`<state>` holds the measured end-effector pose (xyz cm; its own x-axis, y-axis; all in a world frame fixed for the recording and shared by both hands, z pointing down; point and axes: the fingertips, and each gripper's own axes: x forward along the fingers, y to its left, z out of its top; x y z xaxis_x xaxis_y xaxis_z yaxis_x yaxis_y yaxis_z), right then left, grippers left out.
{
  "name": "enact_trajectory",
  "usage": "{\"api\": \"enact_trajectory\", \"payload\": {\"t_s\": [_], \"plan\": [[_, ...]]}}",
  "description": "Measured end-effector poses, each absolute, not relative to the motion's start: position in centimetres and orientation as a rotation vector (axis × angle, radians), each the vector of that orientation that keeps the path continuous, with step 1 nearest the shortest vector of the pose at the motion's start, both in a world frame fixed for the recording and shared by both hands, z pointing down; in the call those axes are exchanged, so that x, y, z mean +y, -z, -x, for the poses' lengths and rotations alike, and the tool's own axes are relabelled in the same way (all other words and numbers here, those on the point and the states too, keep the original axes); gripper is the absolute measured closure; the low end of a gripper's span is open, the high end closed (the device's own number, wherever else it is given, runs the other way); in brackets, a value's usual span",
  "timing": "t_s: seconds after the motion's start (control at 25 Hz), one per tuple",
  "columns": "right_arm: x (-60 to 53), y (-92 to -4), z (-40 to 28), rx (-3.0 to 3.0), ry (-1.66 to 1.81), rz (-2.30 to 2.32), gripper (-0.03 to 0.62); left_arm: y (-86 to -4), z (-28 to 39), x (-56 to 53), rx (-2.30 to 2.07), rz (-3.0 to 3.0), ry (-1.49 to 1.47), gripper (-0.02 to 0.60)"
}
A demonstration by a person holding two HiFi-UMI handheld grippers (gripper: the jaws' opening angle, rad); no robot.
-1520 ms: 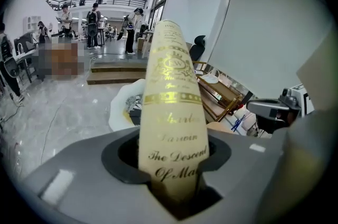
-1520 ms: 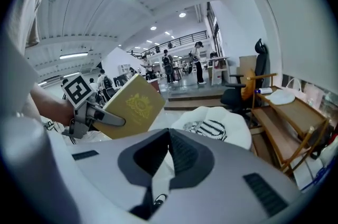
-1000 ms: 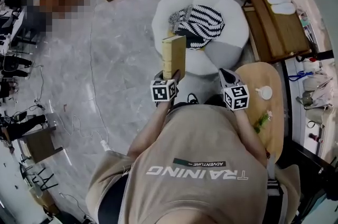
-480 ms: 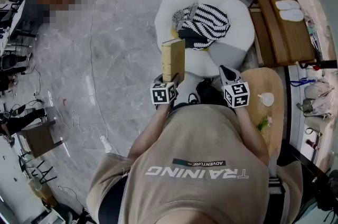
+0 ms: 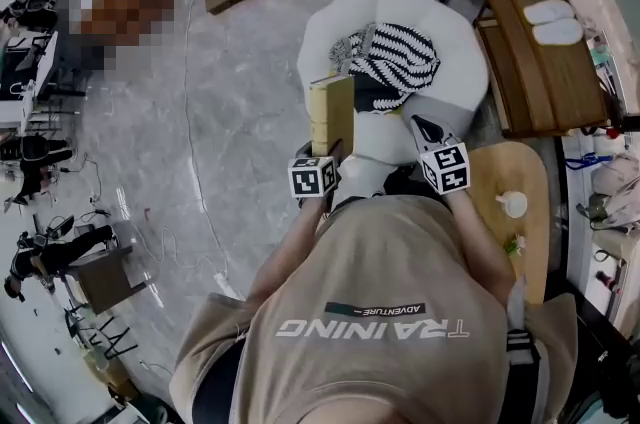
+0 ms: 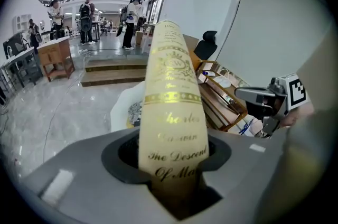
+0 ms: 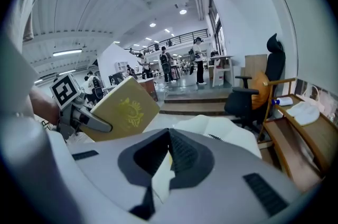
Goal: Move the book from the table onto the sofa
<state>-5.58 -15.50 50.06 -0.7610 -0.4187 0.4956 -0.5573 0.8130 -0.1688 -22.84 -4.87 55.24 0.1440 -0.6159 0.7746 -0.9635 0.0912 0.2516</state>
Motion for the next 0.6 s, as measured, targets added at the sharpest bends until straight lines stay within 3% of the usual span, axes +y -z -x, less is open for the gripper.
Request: {"api": "enact_trajectory", "payload": {"t_s": [0.6], "plan": [[-22.7,-53.7,0.3,-2.492,-0.568,-0.861,0.591,-57.7,18.8,-14.6,-1.400,-1.692,-0.736,0.367]]}}
